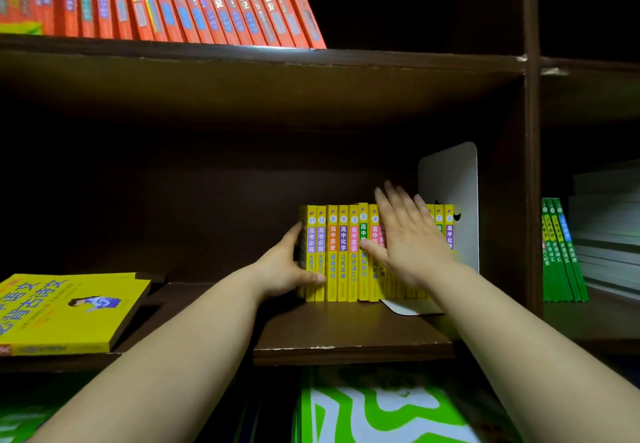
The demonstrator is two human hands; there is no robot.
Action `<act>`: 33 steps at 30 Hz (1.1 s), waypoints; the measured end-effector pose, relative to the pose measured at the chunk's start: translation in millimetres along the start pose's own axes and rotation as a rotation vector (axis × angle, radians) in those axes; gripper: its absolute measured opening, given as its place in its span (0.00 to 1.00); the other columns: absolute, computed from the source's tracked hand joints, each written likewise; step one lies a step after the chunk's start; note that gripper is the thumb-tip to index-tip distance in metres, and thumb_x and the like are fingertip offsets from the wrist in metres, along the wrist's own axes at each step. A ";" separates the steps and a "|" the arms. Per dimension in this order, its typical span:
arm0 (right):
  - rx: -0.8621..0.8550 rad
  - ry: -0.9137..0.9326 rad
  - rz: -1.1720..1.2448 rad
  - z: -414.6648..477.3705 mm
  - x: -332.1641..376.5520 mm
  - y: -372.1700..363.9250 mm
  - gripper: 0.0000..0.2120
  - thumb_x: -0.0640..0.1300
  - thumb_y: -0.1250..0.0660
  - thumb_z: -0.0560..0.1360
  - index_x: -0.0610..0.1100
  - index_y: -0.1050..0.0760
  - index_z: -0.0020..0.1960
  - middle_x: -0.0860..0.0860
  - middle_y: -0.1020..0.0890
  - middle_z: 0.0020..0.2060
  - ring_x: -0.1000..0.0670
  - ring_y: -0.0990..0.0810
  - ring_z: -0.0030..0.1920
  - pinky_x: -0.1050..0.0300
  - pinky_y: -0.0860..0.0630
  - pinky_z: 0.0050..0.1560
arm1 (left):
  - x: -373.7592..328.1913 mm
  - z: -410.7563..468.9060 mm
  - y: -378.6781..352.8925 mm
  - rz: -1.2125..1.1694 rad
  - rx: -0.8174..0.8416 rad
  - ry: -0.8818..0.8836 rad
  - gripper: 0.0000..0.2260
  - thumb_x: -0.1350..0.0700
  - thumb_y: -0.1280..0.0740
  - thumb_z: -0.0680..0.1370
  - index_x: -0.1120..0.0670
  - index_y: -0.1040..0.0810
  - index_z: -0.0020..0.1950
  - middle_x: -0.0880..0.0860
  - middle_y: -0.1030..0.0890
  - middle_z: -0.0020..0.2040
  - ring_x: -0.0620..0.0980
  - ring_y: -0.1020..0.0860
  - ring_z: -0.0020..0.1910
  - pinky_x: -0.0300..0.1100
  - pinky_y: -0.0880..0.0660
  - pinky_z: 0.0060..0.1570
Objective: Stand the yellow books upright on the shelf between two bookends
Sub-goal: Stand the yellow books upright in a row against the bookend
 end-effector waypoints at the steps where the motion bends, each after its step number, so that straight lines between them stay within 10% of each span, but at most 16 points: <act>1: -0.007 -0.011 -0.005 0.9 0.9 -1.1 0.37 0.63 0.52 0.75 0.44 0.63 0.74 0.46 0.57 0.76 0.48 0.60 0.75 0.53 0.65 0.73 | -0.6 0.3 0.1 0.011 0.010 -0.003 0.43 0.63 0.29 0.69 0.48 0.55 0.74 0.55 0.29 0.66 0.54 0.26 0.61 0.46 0.29 0.58; 8: -0.084 -0.125 0.043 -11.9 9.0 6.7 0.32 0.56 0.44 0.76 0.42 0.48 0.73 0.43 0.43 0.73 0.44 0.46 0.73 0.51 0.49 0.72 | -2.0 -2.2 1.8 0.009 0.055 -0.003 0.42 0.65 0.31 0.71 0.46 0.55 0.73 0.50 0.26 0.54 0.45 0.24 0.44 0.32 0.25 0.34; 11: -0.136 -0.266 0.292 -27.1 11.8 16.2 0.08 0.44 0.41 0.76 0.40 0.28 0.49 0.45 0.26 0.45 0.44 0.28 0.52 0.53 0.33 0.48 | -1.9 -2.2 2.2 0.010 0.037 -0.001 0.42 0.65 0.31 0.71 0.46 0.55 0.73 0.54 0.26 0.59 0.50 0.23 0.46 0.40 0.24 0.39; 13: 0.122 -0.324 0.364 -32.7 15.0 17.0 0.10 0.40 0.44 0.76 0.40 0.28 0.38 0.45 0.26 0.37 0.44 0.27 0.43 0.56 0.33 0.41 | -3.1 -2.7 2.1 0.007 0.029 -0.003 0.41 0.63 0.31 0.70 0.46 0.54 0.73 0.54 0.28 0.63 0.50 0.24 0.48 0.40 0.25 0.38; 18: 0.472 -0.370 0.437 -31.8 22.7 6.9 0.10 0.35 0.44 0.76 0.33 0.25 0.48 0.40 0.25 0.43 0.44 0.28 0.45 0.59 0.31 0.37 | -4.9 -2.4 1.9 -0.032 0.001 -0.035 0.39 0.59 0.31 0.71 0.46 0.52 0.73 0.53 0.29 0.65 0.48 0.27 0.52 0.37 0.28 0.37; 23: 0.514 -0.423 0.600 -33.9 27.9 10.4 0.13 0.33 0.42 0.75 0.31 0.27 0.58 0.34 0.23 0.56 0.43 0.25 0.50 0.47 0.27 0.55 | -3.7 -0.6 1.3 -0.072 -0.005 -0.039 0.35 0.59 0.34 0.74 0.47 0.53 0.73 0.57 0.28 0.65 0.53 0.25 0.56 0.46 0.27 0.47; 28: 0.504 -0.412 0.742 -36.4 35.1 3.7 0.18 0.30 0.47 0.74 0.37 0.28 0.61 0.40 0.23 0.60 0.45 0.25 0.50 0.62 0.32 0.38 | -4.6 -0.7 3.1 -0.111 0.017 -0.051 0.34 0.60 0.35 0.74 0.47 0.52 0.73 0.56 0.29 0.65 0.51 0.26 0.54 0.42 0.27 0.45; 33: 0.497 -0.401 0.764 -37.6 34.6 -1.7 0.20 0.34 0.46 0.75 0.41 0.32 0.66 0.43 0.26 0.64 0.42 0.29 0.64 0.59 0.28 0.49 | -8.7 -1.6 3.1 -0.094 0.023 -0.091 0.35 0.60 0.32 0.72 0.50 0.49 0.73 0.52 0.29 0.63 0.46 0.29 0.54 0.40 0.31 0.53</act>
Point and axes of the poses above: each hand's wrist, its own z-axis towards the middle knuckle, its own y-axis out of the back of the hand, x = y × z, the point moved 1 cm from there along z, towards the middle knuckle
